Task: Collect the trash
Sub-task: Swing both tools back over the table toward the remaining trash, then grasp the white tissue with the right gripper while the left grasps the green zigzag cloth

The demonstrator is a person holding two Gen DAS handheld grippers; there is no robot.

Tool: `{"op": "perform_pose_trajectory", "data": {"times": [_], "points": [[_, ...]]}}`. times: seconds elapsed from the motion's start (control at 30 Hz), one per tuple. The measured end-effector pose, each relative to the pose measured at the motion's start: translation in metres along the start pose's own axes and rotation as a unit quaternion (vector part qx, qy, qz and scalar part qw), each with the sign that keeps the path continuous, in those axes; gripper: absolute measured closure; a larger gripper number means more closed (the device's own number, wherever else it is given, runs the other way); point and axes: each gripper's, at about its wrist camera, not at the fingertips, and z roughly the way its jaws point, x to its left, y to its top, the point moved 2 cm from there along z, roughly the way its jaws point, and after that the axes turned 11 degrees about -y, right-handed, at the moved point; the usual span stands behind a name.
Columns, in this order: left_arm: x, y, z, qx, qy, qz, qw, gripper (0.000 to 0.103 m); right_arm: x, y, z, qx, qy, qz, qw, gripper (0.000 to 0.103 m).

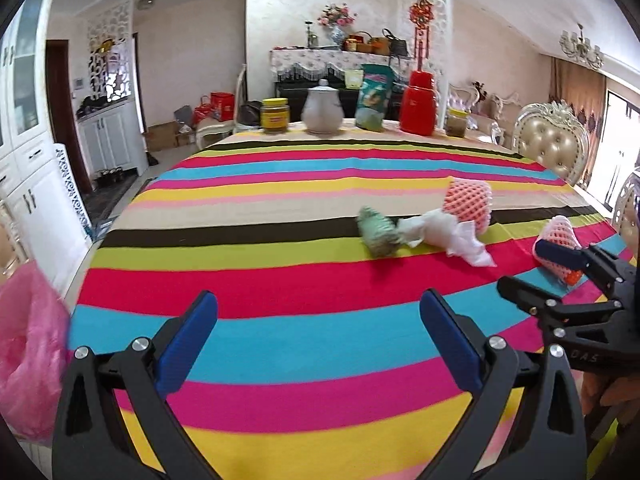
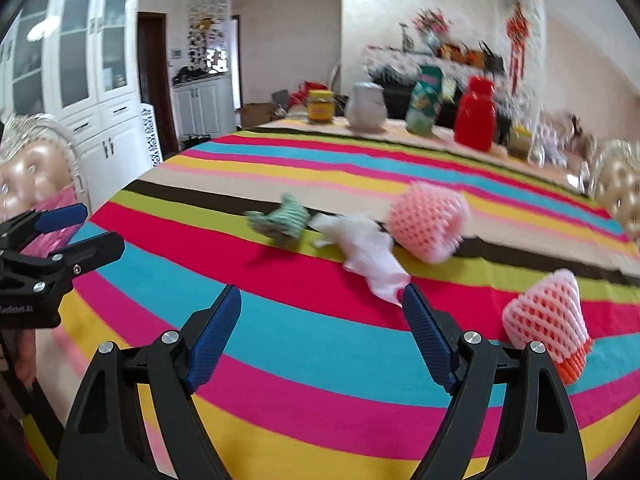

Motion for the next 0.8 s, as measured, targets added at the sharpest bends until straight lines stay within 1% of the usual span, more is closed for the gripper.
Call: {"op": "perform_pose_trajectory", "data": {"times": [0.1, 0.2, 0.3, 0.47, 0.63, 0.7, 0.73, 0.77, 0.8], "points": [[-0.011, 0.006, 0.016, 0.001, -0.003, 0.002, 1.0000, 0.005, -0.014, 0.002, 0.017, 0.012, -0.009, 0.005, 1.000, 0.026], [-0.019, 0.013, 0.037, 0.011, -0.006, 0.006, 0.9999, 0.005, -0.019, 0.007, 0.033, 0.019, -0.013, 0.002, 1.000, 0.028], [-0.023, 0.019, 0.054, 0.021, 0.002, 0.017, 0.9996, 0.005, -0.019, 0.013, 0.046, 0.026, -0.012, 0.002, 1.000, 0.030], [-0.017, 0.028, 0.072, 0.028, 0.004, 0.009, 0.9996, 0.005, -0.025, 0.025, 0.076, 0.045, 0.006, 0.008, 0.999, 0.040], [-0.013, 0.035, 0.094, 0.046, 0.002, 0.001, 0.9989, 0.005, -0.015, 0.031, 0.103, 0.072, 0.018, -0.007, 0.997, 0.046], [-0.012, 0.036, 0.104, 0.055, 0.001, -0.002, 0.9985, 0.006, -0.014, 0.032, 0.110, 0.087, 0.021, -0.007, 0.996, 0.051], [-0.012, 0.037, 0.109, 0.057, 0.000, -0.004, 0.9983, 0.006, -0.015, 0.032, 0.113, 0.093, 0.020, -0.005, 0.995, 0.055], [-0.012, 0.038, 0.113, 0.058, -0.001, -0.005, 0.9983, 0.006, -0.016, 0.032, 0.115, 0.099, 0.020, -0.002, 0.995, 0.065], [-0.013, 0.039, 0.115, 0.060, -0.001, -0.006, 0.9982, 0.006, -0.017, 0.031, 0.117, 0.104, 0.025, 0.000, 0.994, 0.071]]}}
